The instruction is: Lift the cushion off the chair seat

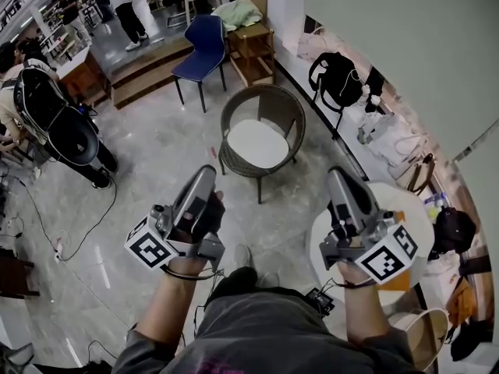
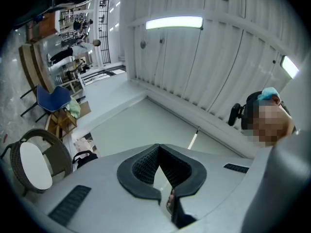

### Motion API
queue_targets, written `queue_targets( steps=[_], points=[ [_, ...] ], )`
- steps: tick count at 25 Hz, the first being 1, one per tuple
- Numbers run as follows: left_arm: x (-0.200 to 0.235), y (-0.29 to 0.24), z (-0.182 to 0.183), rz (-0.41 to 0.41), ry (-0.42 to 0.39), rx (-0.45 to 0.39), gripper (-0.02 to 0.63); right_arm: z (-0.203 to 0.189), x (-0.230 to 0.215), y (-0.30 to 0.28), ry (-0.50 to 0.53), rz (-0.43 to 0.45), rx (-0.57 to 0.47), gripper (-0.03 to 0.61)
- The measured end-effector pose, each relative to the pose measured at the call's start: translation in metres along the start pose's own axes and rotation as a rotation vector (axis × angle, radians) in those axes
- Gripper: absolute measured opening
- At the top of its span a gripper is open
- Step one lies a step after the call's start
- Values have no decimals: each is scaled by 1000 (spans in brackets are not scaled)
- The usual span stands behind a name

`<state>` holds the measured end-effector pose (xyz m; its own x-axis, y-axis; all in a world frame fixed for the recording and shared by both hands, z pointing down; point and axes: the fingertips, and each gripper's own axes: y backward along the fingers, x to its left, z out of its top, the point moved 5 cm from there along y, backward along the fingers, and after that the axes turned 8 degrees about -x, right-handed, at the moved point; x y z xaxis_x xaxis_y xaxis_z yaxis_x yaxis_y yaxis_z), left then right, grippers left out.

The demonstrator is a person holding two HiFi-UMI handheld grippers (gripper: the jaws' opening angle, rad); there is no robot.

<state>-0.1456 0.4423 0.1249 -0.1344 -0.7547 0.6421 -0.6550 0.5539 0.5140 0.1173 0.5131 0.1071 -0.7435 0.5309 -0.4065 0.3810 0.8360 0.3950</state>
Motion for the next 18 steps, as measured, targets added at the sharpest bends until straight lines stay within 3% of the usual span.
queue_targets(
  steps=[7,18],
  points=[
    [13,-10,2,-5,-1,-1,8,-1,-13,-7,8,-8,-1,14],
    [83,-42,29,8,14,1,8,-25,-54,-73,8,-23,24,14]
  ],
)
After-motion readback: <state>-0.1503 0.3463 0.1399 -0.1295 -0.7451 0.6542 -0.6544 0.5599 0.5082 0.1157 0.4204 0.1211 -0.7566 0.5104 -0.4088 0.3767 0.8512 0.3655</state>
